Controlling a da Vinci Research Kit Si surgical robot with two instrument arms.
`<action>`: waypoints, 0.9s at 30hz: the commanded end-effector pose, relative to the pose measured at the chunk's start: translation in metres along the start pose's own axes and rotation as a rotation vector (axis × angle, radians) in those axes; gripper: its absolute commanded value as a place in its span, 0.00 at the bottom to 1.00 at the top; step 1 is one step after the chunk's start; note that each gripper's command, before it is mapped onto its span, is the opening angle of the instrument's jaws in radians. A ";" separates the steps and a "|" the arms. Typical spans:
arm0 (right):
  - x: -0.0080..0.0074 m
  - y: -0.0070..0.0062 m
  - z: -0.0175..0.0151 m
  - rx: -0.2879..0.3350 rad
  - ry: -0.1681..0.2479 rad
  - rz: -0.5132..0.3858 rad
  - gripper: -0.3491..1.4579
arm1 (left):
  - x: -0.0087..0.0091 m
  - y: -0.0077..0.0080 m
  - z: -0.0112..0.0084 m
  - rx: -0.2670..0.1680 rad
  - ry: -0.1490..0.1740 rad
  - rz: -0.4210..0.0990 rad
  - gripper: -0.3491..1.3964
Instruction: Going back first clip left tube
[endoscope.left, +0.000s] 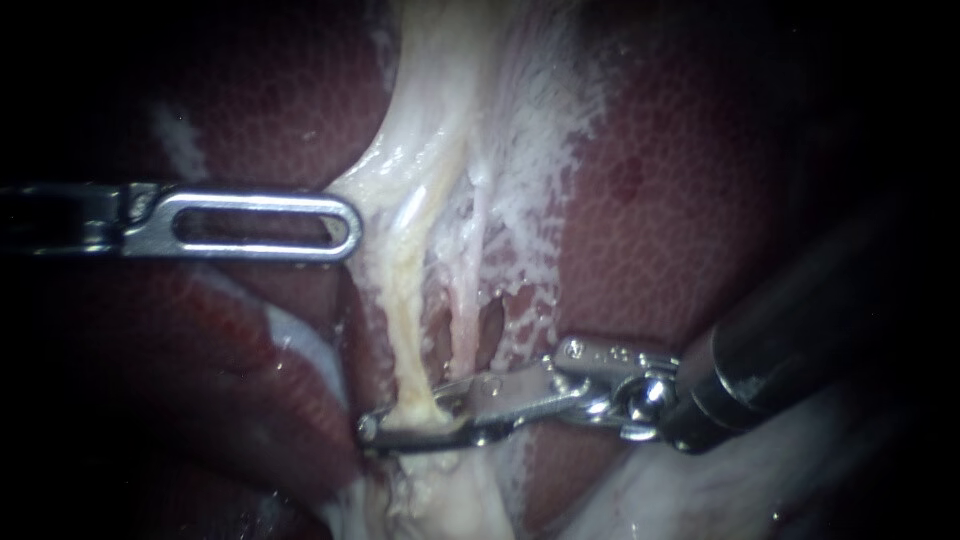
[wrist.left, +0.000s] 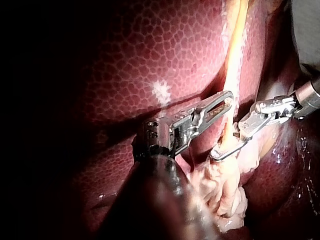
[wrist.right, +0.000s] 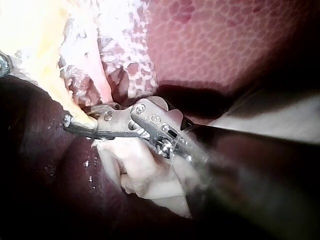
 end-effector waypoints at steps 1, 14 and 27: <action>0.0000 0.0000 0.0000 0.000 -0.001 0.000 0.00 | 0.0000 0.0000 0.0000 0.000 0.000 0.000 0.00; 0.0002 0.0000 0.0001 0.000 0.000 -0.017 0.26 | 0.0000 0.0000 0.0000 0.000 0.000 0.000 0.00; 0.0012 0.0002 0.0000 -0.001 0.041 -0.306 0.51 | 0.0000 -0.0001 0.0000 0.000 0.000 0.000 0.00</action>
